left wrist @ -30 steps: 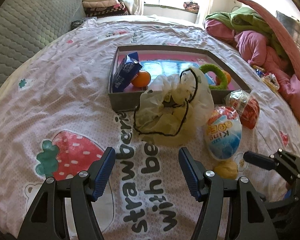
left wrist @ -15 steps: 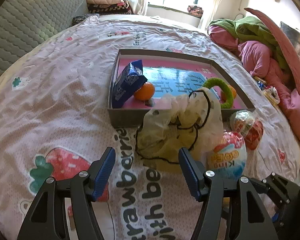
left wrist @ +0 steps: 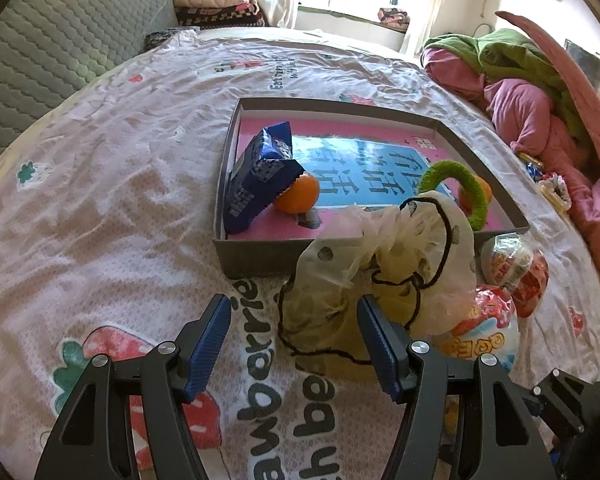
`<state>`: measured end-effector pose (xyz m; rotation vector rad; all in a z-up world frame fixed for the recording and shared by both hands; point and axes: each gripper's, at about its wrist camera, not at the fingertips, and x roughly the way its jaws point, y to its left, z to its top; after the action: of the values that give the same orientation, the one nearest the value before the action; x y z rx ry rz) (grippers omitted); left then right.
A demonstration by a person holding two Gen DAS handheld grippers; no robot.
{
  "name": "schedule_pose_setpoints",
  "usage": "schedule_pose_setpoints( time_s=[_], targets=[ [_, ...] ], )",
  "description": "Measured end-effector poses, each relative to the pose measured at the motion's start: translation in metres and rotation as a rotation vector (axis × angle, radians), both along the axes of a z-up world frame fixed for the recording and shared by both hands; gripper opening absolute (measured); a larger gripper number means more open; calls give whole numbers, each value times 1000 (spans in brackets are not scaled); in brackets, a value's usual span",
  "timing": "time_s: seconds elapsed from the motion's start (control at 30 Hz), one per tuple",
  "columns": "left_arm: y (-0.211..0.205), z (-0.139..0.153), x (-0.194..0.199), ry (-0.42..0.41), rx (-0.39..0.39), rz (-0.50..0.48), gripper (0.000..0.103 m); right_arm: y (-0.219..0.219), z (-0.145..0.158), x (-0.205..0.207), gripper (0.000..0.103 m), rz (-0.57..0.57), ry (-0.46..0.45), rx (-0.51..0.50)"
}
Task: Organize objects
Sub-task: 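Close the left tool on the white plastic bag while the right tool grasps the walnut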
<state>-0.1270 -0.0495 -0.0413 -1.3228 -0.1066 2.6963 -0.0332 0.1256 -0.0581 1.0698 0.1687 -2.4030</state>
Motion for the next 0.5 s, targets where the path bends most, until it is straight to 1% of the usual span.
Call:
schedule_pose_setpoints(
  time_s=[0.13, 0.23, 0.4, 0.5],
  targets=[
    [6, -3, -7, 3, -16, -14, 67, 0, 0, -1, 47, 3, 3, -10],
    [9, -7, -11, -9, 0, -29, 67, -3, -2, -2, 45, 10, 5, -8],
    [10, -13, -17, -20, 17, -24, 67, -6, -4, -5, 42, 17, 6, -3],
    [10, -16, -21, -22, 32, -20, 67, -8, -6, -6, 37, 19, 10, 3]
  ],
)
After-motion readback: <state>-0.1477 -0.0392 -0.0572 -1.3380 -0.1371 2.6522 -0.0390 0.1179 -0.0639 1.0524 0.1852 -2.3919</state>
